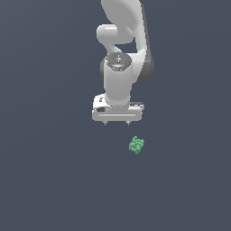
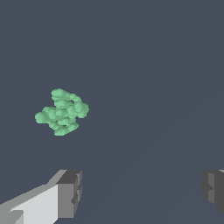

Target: Pick up the object and move it to a goal position.

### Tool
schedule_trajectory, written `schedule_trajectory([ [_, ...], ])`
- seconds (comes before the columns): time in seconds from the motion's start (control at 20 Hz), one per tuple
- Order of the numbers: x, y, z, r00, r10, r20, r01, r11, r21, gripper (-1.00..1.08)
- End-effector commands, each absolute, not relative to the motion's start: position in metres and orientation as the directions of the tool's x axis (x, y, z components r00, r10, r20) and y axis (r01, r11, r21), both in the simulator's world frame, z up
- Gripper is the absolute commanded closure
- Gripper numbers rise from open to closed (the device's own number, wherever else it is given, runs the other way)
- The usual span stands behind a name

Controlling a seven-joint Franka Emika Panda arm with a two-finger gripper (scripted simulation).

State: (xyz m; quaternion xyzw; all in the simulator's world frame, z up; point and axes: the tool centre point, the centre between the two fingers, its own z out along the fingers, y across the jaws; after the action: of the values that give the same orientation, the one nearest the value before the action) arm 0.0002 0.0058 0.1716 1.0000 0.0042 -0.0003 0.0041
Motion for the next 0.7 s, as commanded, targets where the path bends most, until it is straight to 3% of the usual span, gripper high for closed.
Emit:
schedule_trajectory([
  [0.0,0.0,0.006,0.172,1.0,0.008,-0.001,0.008,-1.0,0.008,-0.92],
  [0.65,-0.003,0.042,0.166,0.997,0.07,-0.018,0.07,-0.997,-0.017,-0.92],
])
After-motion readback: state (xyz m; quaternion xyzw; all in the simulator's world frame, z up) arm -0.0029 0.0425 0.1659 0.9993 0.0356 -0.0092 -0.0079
